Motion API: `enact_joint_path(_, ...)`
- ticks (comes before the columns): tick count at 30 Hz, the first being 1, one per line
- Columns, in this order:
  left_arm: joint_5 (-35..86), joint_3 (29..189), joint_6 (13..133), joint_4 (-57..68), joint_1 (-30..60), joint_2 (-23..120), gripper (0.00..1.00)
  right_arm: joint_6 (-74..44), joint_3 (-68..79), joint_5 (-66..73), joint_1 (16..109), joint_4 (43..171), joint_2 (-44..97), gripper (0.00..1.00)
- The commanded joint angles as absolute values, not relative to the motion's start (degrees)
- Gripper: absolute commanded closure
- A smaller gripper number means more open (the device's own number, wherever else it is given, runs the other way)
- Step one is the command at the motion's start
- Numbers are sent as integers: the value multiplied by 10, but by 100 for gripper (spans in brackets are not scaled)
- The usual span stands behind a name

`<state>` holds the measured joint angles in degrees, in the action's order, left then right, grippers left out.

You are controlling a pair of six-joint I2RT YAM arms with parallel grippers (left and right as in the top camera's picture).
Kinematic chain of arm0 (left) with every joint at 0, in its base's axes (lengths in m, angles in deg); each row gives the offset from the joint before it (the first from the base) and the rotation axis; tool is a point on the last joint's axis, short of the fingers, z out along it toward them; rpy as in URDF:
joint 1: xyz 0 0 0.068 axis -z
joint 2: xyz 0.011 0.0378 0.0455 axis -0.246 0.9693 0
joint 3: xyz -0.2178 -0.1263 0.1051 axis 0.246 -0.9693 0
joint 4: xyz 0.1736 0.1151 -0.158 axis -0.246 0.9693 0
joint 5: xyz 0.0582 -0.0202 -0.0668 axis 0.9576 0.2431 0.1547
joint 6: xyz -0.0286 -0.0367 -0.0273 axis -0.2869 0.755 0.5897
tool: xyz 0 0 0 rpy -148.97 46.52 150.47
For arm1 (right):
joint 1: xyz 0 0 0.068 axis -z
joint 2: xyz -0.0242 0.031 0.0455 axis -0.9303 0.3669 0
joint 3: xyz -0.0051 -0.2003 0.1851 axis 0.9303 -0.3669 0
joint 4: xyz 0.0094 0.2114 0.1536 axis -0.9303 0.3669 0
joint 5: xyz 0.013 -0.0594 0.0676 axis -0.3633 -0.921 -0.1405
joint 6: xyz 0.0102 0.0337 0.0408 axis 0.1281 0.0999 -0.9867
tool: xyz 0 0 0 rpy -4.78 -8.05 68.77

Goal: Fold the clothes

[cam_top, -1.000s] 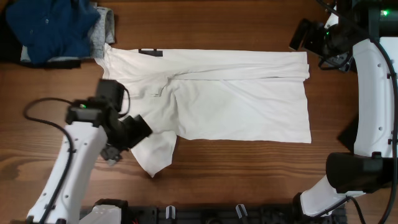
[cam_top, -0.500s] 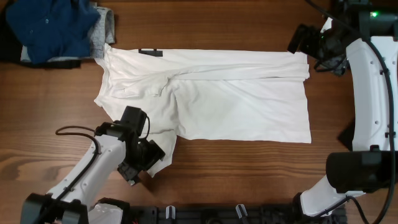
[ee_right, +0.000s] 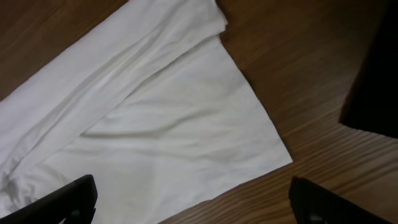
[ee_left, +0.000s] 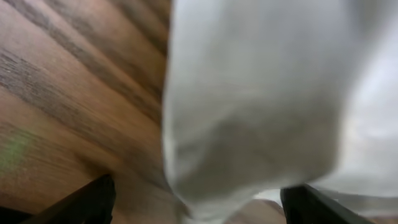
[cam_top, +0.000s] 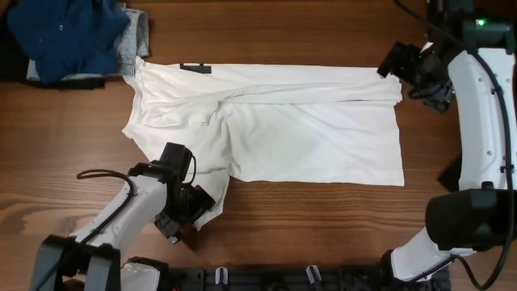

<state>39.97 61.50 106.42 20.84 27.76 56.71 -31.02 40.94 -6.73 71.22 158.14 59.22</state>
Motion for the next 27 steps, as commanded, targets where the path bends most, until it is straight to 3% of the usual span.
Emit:
enact_joint_path(1,403,598,1076,194,281,587,15,-326,407,-88,737,1594,578,0)
enact_joint_path(14,404,598,1076,187,281,589,16,-357,348,-51,826,1658,555,0)
enact_joint_path(25,404,598,1076,181,281,589,15,-360,52,93,822,1482,500,0)
enact_joint_path(27,404,598,1076,181,281,589,15,-367,-4,109,822,1440,500,5)
